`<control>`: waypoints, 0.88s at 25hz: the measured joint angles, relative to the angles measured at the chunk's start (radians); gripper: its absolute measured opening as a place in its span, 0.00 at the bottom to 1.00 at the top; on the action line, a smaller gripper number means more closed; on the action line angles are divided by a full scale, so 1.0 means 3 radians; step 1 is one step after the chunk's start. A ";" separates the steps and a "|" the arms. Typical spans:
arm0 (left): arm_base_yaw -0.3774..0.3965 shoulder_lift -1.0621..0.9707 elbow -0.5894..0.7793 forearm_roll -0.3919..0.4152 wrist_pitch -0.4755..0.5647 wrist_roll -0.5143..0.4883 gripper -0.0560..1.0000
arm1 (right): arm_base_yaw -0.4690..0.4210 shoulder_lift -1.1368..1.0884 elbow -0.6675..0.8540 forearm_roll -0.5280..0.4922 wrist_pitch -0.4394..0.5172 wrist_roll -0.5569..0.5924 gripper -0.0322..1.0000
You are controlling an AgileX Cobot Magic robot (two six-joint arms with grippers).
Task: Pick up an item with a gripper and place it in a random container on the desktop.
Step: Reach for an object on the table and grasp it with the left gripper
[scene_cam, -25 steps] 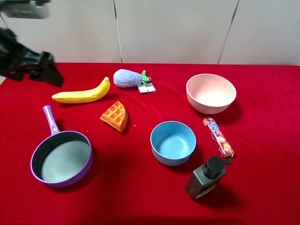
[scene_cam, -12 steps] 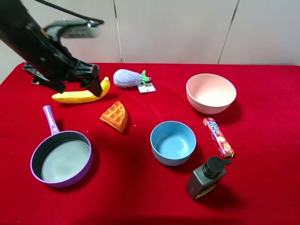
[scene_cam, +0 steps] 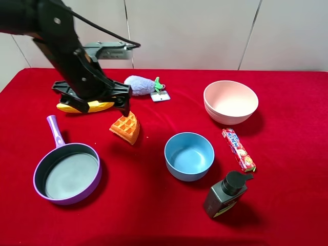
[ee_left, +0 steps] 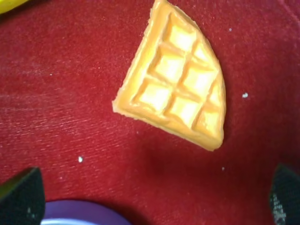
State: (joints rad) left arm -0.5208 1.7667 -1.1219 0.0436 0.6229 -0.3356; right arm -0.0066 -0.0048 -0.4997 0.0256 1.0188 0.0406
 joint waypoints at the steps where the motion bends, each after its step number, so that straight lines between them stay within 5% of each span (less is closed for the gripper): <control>1: -0.0019 0.0047 -0.0031 0.0008 0.0000 -0.0040 0.95 | 0.0000 0.0000 0.0000 0.0000 0.0000 0.0000 0.70; 22: -0.0041 0.0861 -0.0455 -0.0014 0.0068 -0.0269 0.99 | 0.0000 0.0000 0.0000 0.0000 0.0000 0.0000 0.70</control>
State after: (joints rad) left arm -0.5330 2.0250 -1.2584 0.0394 0.6433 -0.4164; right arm -0.0066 -0.0048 -0.4997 0.0256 1.0188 0.0406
